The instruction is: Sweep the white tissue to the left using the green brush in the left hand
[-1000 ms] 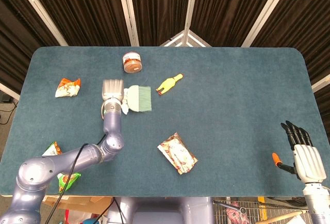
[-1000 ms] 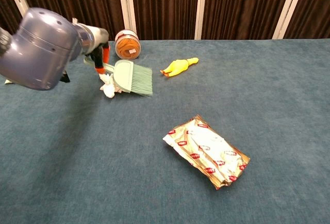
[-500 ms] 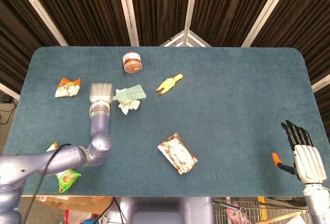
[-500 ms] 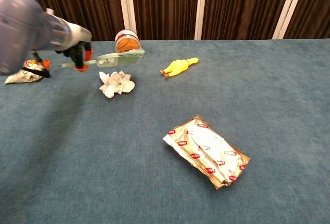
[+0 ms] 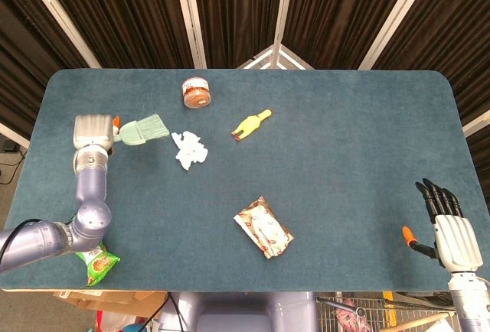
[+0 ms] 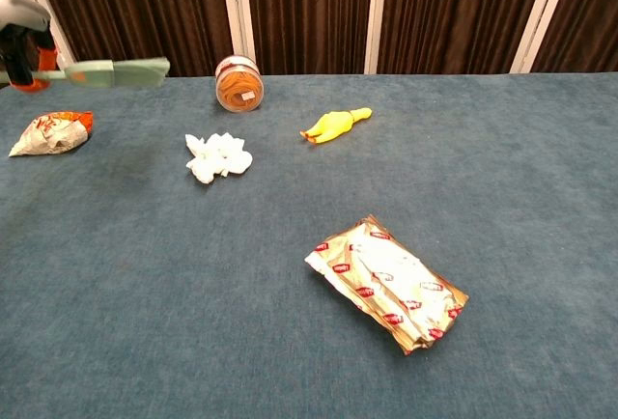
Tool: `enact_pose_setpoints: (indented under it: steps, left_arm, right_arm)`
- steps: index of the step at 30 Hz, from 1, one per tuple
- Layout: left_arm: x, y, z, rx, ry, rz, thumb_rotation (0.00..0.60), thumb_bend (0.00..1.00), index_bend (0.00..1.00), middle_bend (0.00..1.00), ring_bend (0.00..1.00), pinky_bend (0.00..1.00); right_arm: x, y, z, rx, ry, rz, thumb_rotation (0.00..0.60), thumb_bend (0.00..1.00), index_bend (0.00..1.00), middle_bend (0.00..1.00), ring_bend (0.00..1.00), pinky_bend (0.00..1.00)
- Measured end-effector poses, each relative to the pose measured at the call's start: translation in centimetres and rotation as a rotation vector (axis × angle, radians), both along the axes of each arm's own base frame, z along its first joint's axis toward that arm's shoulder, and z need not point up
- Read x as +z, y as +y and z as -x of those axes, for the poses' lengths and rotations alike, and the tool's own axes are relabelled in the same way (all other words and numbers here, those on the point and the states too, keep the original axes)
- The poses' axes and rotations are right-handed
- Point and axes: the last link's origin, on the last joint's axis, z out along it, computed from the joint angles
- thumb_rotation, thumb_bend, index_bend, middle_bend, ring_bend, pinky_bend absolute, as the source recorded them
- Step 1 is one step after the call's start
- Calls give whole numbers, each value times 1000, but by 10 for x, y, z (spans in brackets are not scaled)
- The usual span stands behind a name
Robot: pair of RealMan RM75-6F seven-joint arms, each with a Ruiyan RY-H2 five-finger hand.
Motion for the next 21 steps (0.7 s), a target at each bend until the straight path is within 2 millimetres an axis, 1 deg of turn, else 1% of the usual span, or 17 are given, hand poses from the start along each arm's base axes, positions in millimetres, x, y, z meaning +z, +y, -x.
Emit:
enact_pose_setpoints:
  steps: [5,8,12,21]
  left_arm:
    - [4,1,-8,-110,39,-7,600,761,819,1000,1000,1000]
    - [-2,1,-13,-179,84,8,600,800,805,1000,1000,1000]
    - [-17,6,-18,-241,178,53,600,845,801,1000,1000,1000]
    - [-65,33,-42,-338,313,90,600,849,802,1000,1000,1000]
  right_arm:
    - [0,0,0,-3,2,0,600,343,0,0,0,0]
    - [0,0,0,-4,2,1,600,344,0,0,0,0]
    - [1,0,1,-8,-8,2,600,344,0,0,0,0]
    - [1,-1,2,-16,-19,-7,600,344,0,0,0,0]
